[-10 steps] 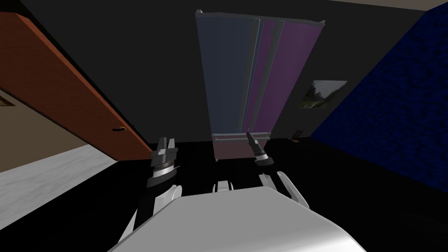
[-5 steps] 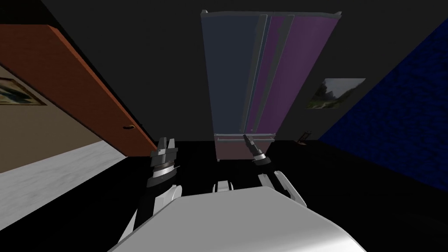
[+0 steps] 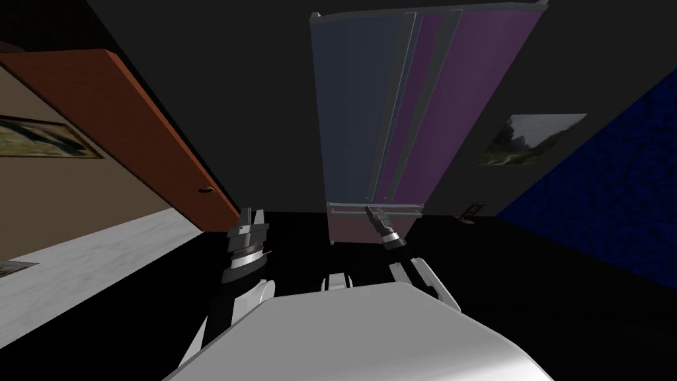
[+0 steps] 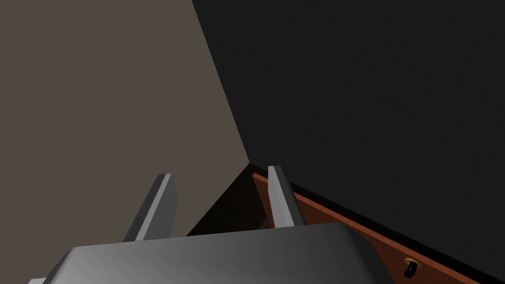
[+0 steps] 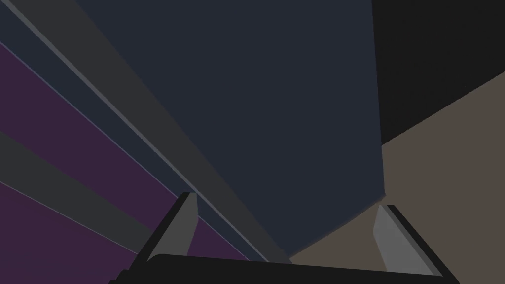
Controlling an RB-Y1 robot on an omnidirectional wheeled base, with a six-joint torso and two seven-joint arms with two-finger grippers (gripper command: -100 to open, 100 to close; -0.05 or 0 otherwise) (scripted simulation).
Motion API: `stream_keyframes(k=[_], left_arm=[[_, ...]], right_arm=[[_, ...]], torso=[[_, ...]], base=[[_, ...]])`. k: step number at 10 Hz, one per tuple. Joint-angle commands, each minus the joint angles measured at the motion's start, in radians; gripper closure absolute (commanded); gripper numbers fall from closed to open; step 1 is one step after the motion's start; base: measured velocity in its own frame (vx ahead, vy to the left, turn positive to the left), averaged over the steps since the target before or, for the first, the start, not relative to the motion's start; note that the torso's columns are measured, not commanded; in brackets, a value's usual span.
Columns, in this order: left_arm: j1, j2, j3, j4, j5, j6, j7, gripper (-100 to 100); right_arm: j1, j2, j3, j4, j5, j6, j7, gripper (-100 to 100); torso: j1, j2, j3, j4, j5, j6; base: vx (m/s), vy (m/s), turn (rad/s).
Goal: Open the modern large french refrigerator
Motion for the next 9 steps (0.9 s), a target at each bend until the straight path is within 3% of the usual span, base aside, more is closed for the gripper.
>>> stream_keyframes(k=[1, 9], left_arm=[[0.0, 0.0, 0.0, 0.0, 0.0, 0.0, 0.0, 0], [0.0, 0.0, 0.0, 0.0, 0.0, 0.0, 0.0, 0]], right_arm=[[-0.01, -0.003, -0.005, 0.023, 0.028, 0.028, 0.068, -100], [-0.042, 0.001, -0.016, 0.1, 0.134, 0.123, 0.287, -100]], torso=[[-0.001, 0.0, 0.0, 0.0, 0.0, 0.0], [0.0, -0.001, 0.0, 0.0, 0.0, 0.0]], base=[[0.026, -0.012, 0.058], [0.034, -0.02, 0.08]])
